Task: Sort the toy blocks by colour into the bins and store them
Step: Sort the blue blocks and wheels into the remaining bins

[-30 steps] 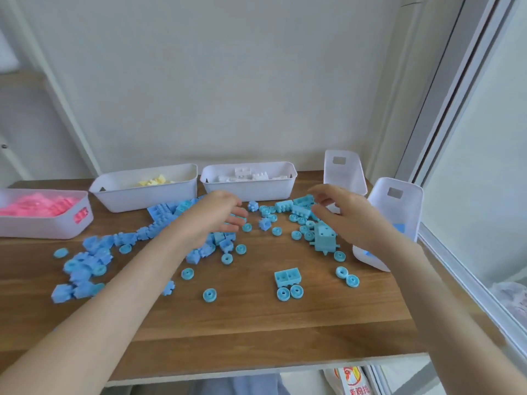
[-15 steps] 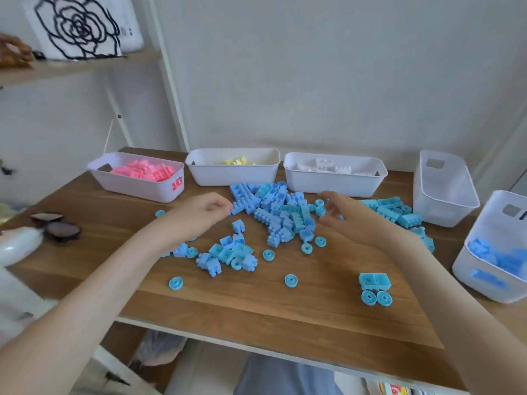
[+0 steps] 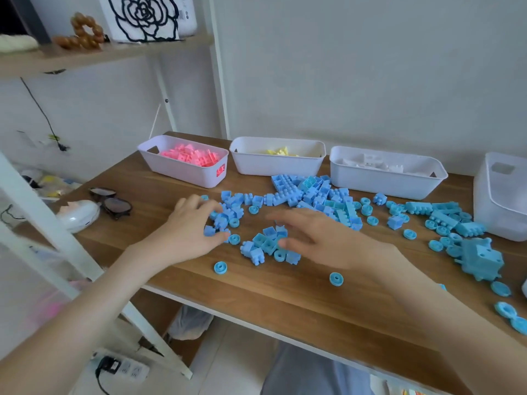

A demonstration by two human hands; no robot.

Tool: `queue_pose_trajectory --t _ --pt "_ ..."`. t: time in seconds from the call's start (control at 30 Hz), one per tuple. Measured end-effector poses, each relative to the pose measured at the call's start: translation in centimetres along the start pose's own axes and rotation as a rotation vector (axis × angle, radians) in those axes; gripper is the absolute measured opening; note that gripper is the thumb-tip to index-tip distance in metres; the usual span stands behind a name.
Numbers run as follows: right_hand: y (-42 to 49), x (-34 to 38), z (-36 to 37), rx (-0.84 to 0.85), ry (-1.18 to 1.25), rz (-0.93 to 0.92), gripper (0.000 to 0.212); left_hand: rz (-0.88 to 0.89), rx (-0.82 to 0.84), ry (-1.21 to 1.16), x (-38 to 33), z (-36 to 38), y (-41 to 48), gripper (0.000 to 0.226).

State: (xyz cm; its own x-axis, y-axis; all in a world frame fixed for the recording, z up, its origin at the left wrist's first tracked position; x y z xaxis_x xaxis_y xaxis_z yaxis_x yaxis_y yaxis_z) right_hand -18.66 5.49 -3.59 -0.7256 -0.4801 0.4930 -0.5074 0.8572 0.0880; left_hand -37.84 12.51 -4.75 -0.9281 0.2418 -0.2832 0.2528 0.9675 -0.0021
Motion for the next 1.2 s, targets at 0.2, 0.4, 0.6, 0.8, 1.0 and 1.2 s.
queue_pose_trajectory --t 0.2,0.4,0.6,0.8,1.0,1.2 --pt "2.9 2.6 4.0 0.088 -0.311 -0.116 0.061 0.079 -0.215 -0.045 0.3 2.6 -1.4 0.048" --pt "4.2 1.4 5.0 0.055 -0.485 -0.112 0.049 0.146 -0.271 -0.14 -0.1 2.9 -1.2 0.032" --pt "4.3 0.8 5.1 0.02 -0.368 -0.178 0.035 0.195 -0.213 -0.152 -0.8 3.0 -0.6 0.023" --pt "3.1 -0.1 4.8 -0.047 -0.366 -0.149 0.034 0.17 -0.254 -0.213 -1.5 2.7 -0.2 0.014" --pt "2.6 -1.3 4.1 -0.082 -0.405 -0.07 0.032 0.161 -0.205 -0.154 -2.3 3.0 0.0 0.02" --pt "2.3 -2.0 2.6 -0.222 -0.096 0.045 0.033 0.216 -0.283 -0.191 -4.4 1.7 0.0 0.021"
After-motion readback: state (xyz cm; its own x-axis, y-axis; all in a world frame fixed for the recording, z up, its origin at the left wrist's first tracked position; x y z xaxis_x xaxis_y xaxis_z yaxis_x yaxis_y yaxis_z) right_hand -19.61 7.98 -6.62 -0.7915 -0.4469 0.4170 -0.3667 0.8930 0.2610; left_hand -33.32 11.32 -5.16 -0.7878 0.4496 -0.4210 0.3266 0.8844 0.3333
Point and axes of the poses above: each hand's wrist, its own y-axis towards the middle knuckle, its own z-axis out of the palm, x = y × z, the point moved 7 cm from there along y, towards the middle knuckle, and after that the axes turned 6 degrees about -z, right-handed, at the moved point
